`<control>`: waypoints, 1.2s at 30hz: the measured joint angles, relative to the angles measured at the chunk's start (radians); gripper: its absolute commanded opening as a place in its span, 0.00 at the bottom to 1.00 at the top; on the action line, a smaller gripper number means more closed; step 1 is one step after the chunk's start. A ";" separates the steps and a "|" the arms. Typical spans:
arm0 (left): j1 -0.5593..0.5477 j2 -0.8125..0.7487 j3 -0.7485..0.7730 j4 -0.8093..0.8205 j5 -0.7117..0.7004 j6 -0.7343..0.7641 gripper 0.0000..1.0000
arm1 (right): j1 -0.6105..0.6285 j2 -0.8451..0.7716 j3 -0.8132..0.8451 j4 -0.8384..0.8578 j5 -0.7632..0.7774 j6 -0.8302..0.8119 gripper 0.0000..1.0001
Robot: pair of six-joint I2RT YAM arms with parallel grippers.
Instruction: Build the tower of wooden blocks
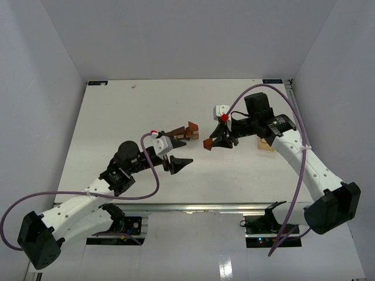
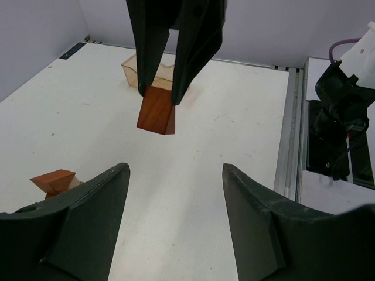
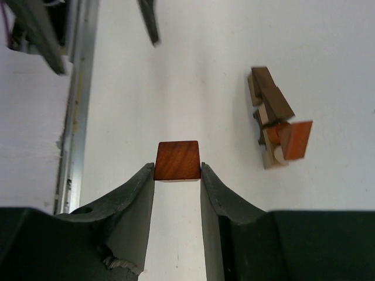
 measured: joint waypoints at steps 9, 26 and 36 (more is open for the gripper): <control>0.007 -0.077 0.093 -0.357 -0.140 0.015 0.80 | -0.040 0.317 0.118 -0.010 0.225 -0.100 0.15; 0.009 -0.230 0.033 -0.485 -0.286 0.031 0.85 | -0.040 0.757 0.441 -0.019 0.332 -0.177 0.15; 0.016 -0.243 0.031 -0.485 -0.296 0.037 0.85 | -0.015 0.815 0.478 -0.058 0.332 -0.245 0.18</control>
